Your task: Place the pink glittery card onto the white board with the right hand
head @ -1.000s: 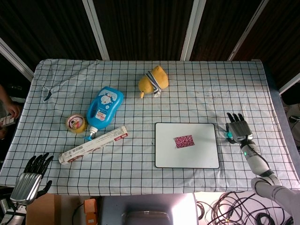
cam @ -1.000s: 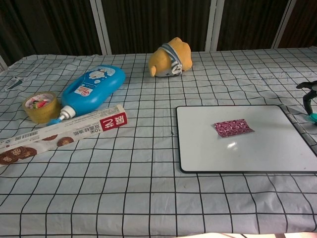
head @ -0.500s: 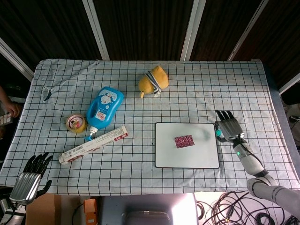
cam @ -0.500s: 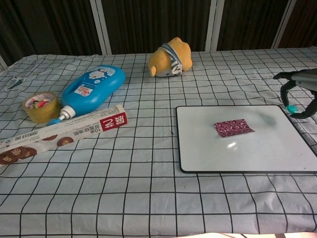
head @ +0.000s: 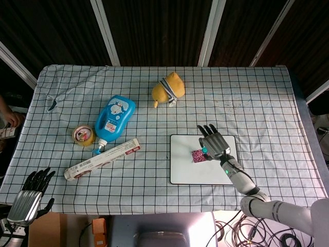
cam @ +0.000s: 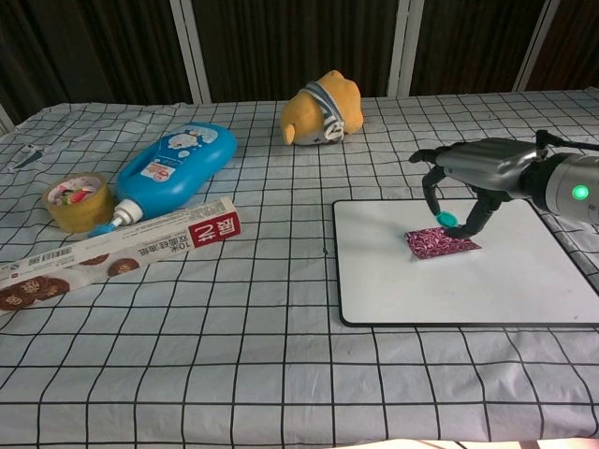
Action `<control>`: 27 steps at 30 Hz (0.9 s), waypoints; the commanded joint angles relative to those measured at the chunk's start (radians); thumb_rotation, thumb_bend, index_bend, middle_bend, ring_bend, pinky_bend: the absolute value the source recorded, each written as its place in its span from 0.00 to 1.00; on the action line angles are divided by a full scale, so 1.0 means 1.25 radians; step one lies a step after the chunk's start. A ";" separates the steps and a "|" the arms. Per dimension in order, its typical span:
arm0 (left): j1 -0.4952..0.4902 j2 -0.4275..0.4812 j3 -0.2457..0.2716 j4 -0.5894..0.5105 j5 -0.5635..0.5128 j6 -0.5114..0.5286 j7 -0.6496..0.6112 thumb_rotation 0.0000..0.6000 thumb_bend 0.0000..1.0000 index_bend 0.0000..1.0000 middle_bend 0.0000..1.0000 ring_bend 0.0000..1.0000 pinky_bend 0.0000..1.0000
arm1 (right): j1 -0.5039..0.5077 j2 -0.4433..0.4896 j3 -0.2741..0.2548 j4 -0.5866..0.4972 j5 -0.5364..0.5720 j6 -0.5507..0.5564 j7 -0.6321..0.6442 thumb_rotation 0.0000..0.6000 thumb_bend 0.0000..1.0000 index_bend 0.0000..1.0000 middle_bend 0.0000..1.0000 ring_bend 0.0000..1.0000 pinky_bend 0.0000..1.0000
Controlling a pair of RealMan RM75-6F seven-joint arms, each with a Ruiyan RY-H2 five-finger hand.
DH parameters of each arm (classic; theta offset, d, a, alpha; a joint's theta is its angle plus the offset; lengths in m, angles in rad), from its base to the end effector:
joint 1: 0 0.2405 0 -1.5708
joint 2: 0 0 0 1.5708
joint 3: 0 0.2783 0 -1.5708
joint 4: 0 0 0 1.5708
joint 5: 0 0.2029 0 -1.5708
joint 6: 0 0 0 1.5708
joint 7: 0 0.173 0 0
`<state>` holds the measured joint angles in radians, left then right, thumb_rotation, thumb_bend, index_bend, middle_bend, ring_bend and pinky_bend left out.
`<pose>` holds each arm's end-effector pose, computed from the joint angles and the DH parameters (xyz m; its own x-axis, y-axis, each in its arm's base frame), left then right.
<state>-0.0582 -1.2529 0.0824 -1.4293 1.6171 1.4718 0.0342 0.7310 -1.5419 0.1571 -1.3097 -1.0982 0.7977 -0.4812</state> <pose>-0.3494 0.1740 0.1140 0.4817 0.1496 0.8635 0.8759 -0.1150 -0.4687 -0.2119 -0.3990 -0.0246 0.6723 -0.2861 0.6827 -0.7330 -0.3858 0.5602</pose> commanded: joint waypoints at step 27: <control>0.017 0.011 -0.006 -0.006 0.008 0.036 -0.020 1.00 0.37 0.00 0.00 0.00 0.00 | -0.034 0.097 -0.060 -0.174 -0.027 0.130 -0.015 1.00 0.21 0.26 0.00 0.00 0.00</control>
<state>-0.0397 -1.2411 0.0765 -1.4363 1.6248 1.5109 0.0137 0.7240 -1.4743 0.0965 -1.4664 -1.0673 0.9058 -0.5491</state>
